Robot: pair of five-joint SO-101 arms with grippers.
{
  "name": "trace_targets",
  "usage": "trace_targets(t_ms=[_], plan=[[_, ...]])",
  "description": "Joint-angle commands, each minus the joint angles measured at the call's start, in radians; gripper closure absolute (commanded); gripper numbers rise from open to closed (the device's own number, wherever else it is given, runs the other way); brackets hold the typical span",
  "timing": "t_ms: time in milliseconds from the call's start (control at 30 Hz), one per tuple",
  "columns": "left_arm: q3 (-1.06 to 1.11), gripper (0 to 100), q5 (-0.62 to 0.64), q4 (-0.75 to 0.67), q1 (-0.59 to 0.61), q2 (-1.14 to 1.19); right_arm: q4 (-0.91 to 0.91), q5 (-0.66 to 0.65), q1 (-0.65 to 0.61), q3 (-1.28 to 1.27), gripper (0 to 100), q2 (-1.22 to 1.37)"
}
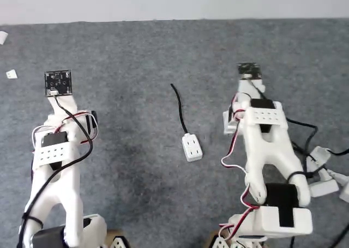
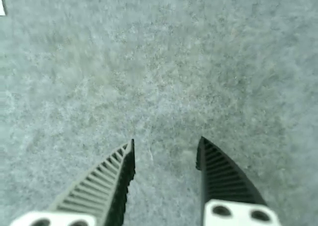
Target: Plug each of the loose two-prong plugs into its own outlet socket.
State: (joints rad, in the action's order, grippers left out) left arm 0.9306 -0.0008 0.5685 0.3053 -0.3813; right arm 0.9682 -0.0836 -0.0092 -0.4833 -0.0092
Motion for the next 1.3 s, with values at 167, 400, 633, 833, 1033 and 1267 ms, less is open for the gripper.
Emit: trace_targets(t_ms=[167,400,633,833,1033,1267], plan=[[-0.162,80,-0.003,0.015,-0.002,0.204,-0.015,-0.018,-0.008,-0.031,88.8,-0.111],[-0.26,80,-0.006,0.084,-0.043,0.311,-0.153,-0.092,0.085,-0.028,88.3,-0.038],[-0.257,80,-0.008,0.084,-0.043,0.311,-0.127,-0.141,0.159,0.149,88.3,0.147],[-0.257,80,-0.008,0.084,-0.043,0.311,0.028,-0.203,0.16,0.399,88.4,0.354],[-0.255,80,-0.008,0.084,-0.043,0.311,0.104,-0.229,0.16,0.594,88.4,0.513],[-0.255,80,-0.008,0.084,-0.043,0.311,0.186,-0.293,0.151,0.629,99.7,0.541]])
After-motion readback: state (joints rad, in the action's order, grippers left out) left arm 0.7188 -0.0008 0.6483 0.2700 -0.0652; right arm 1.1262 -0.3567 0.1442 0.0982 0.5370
